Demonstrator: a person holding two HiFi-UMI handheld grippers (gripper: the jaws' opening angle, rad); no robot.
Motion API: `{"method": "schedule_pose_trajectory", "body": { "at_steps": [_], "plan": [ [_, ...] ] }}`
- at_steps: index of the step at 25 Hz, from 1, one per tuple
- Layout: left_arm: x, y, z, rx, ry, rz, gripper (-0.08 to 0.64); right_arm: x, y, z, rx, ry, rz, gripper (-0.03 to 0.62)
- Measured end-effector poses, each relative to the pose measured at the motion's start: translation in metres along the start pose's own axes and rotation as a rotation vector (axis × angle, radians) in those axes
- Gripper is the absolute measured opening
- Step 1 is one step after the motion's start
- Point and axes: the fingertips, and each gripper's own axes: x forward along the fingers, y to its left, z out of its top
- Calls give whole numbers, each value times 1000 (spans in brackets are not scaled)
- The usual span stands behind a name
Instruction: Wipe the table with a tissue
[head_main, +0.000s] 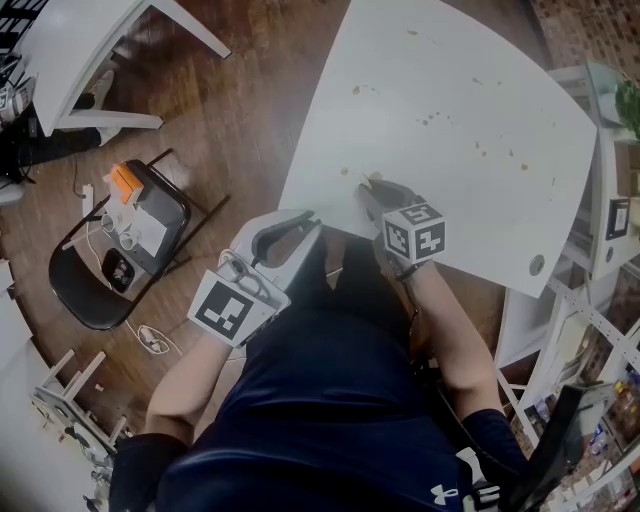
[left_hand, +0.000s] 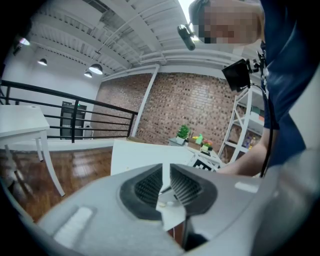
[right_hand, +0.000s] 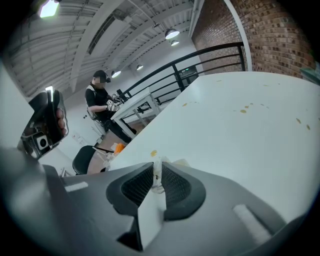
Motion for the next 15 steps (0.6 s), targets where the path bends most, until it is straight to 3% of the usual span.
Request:
{"method": "schedule_pose_trajectory", "body": {
  "at_steps": [5,10,15],
  "plan": [
    [5,-4,0,7,0,-20,44,-17,0,2,135,-45,77,57],
    [16,-14,3,13,-7,-38,44,-46,-38,-14,152,-31,-26,62],
    [25,-25,4,19,-3,-49,44,-65,-54,-16,73,-35,-99,170]
  ]
}}
